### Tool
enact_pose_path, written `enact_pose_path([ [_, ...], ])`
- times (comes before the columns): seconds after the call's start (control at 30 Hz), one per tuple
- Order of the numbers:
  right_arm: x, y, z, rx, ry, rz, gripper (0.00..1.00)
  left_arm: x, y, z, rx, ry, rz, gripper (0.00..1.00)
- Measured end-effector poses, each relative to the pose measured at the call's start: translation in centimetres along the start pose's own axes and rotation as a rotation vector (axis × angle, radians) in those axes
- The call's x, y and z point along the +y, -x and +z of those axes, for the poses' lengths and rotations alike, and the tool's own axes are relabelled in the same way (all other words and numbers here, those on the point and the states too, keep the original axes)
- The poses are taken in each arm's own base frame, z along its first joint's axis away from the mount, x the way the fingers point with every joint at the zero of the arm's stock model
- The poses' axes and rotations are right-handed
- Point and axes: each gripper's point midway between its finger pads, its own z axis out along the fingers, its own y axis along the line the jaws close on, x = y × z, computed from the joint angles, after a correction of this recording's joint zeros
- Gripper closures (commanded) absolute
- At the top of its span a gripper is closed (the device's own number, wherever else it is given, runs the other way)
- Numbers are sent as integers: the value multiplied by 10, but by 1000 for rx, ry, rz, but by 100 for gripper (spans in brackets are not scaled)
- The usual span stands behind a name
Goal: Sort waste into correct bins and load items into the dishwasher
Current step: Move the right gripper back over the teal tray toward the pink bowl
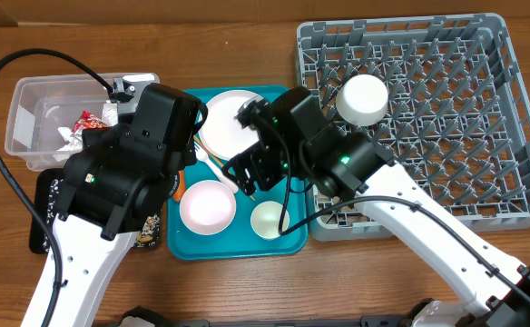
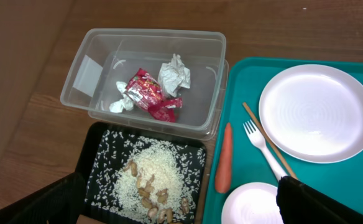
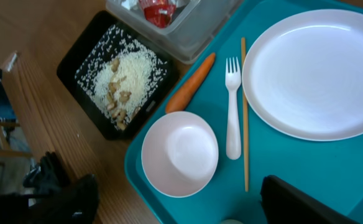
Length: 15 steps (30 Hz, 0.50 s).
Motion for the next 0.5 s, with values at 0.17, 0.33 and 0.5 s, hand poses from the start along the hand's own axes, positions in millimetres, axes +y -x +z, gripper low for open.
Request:
enact_pose_path([
  [0.17,-1,-12,12,51,-16,11,35,0,0,0,0,0,0,0],
  [0.33,-14,-22,36,103,-38,31,26,0,0,0,0,0,0,0],
  [0.5,-23,-30,62,142,-45,31,23,0,0,0,0,0,0,0],
])
